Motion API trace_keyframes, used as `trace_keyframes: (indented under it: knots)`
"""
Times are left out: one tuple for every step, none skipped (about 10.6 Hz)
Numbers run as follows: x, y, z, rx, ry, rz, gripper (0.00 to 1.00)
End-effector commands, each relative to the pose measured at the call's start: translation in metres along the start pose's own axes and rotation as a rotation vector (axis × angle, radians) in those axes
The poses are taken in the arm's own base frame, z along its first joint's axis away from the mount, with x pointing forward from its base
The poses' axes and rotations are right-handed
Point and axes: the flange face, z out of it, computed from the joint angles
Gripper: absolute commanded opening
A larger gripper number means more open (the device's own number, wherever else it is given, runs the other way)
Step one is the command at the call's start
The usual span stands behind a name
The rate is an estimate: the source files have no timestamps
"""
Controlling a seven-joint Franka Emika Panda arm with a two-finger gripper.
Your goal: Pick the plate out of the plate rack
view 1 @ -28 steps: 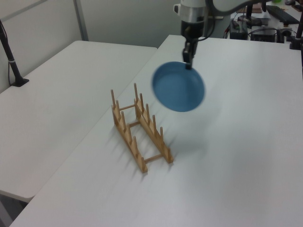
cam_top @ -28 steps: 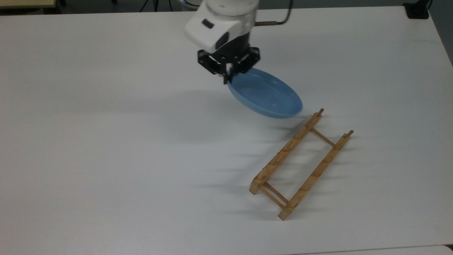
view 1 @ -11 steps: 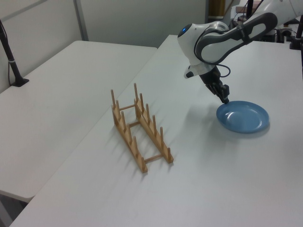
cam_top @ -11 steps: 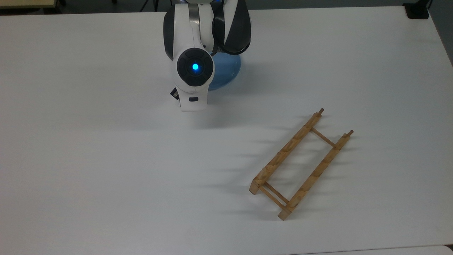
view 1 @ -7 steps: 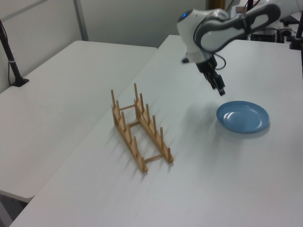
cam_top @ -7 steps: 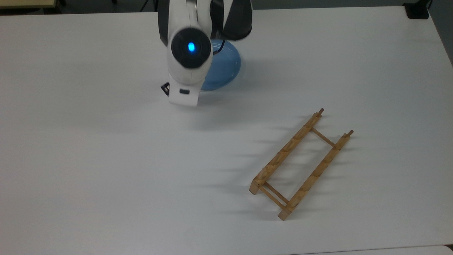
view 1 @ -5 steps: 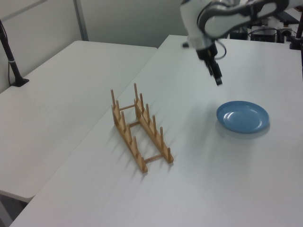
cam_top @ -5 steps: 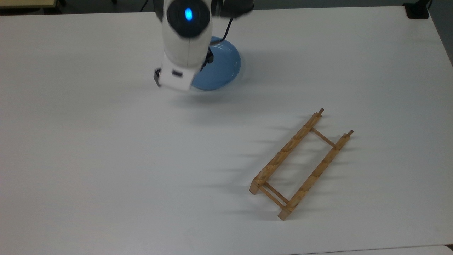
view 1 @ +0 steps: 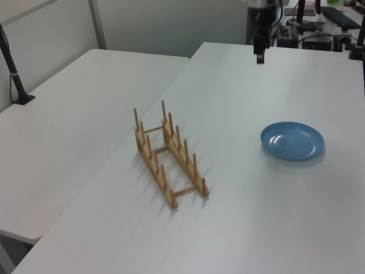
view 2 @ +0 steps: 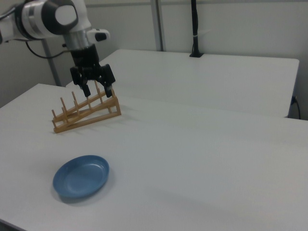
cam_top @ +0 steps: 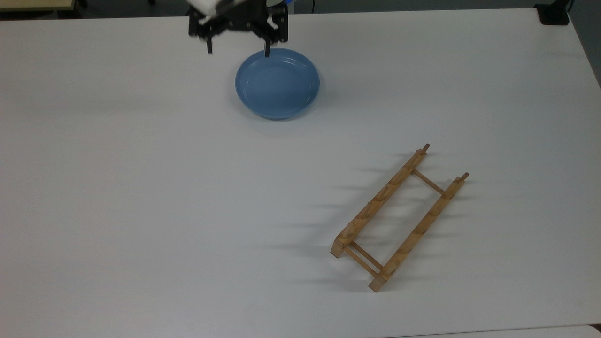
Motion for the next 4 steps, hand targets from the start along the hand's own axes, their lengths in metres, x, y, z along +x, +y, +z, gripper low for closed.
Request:
trace_keyframes:
  knots:
    - [-0.0327, 0.0028, -0.0167, 0.0, 0.05, 0.099, 1.0]
    - [-0.0357, 0.0035, -0.0142, 0.006, 0.049, 0.102, 1.0]
    - [-0.0361, 0.0044, -0.0157, 0.009, 0.047, 0.104, 1.0]
    - [-0.0366, 0.0045, -0.016, 0.009, 0.044, 0.104, 1.0]
